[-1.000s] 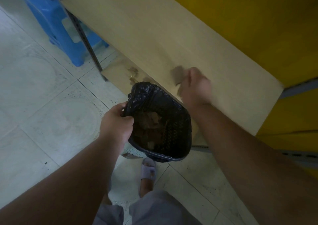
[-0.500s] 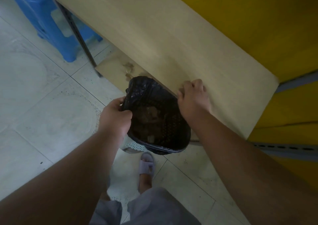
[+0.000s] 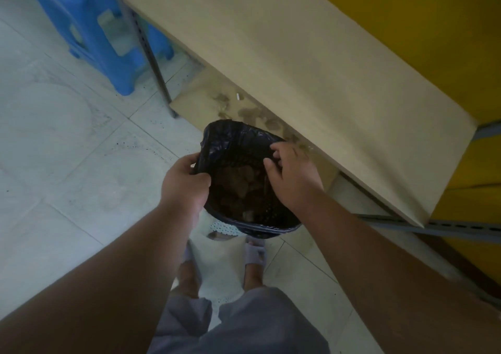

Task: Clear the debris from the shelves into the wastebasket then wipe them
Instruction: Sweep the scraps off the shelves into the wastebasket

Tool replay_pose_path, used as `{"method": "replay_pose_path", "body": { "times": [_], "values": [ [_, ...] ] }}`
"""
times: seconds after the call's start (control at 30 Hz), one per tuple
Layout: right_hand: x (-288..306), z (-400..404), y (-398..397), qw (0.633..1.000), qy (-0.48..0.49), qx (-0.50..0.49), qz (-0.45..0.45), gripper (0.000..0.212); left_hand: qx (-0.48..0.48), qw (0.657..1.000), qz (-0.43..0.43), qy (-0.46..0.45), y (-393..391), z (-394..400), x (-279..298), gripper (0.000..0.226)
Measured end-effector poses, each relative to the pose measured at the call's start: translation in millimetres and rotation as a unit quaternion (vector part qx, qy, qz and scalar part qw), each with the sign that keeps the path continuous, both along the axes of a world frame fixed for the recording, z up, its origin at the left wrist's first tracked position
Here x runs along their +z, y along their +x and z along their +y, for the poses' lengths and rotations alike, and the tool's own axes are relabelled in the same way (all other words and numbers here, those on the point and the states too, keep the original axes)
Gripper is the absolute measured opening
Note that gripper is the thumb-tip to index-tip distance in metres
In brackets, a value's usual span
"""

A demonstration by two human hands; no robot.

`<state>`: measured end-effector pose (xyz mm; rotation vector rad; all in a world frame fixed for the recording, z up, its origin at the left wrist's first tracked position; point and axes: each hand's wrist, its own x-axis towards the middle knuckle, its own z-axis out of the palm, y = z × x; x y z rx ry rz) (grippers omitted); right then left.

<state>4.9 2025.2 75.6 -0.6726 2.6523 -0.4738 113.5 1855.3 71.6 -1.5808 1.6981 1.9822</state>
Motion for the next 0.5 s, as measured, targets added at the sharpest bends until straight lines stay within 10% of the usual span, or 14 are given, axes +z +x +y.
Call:
{"method": "replay_pose_path", "body": {
  "times": [0.5],
  "values": [
    [-190,-137,-37,0.999,0.003,-0.033,-0.012,0.039,0.012,0.982,-0.076,-0.173,-19,-102,-143,0.060]
  ]
}}
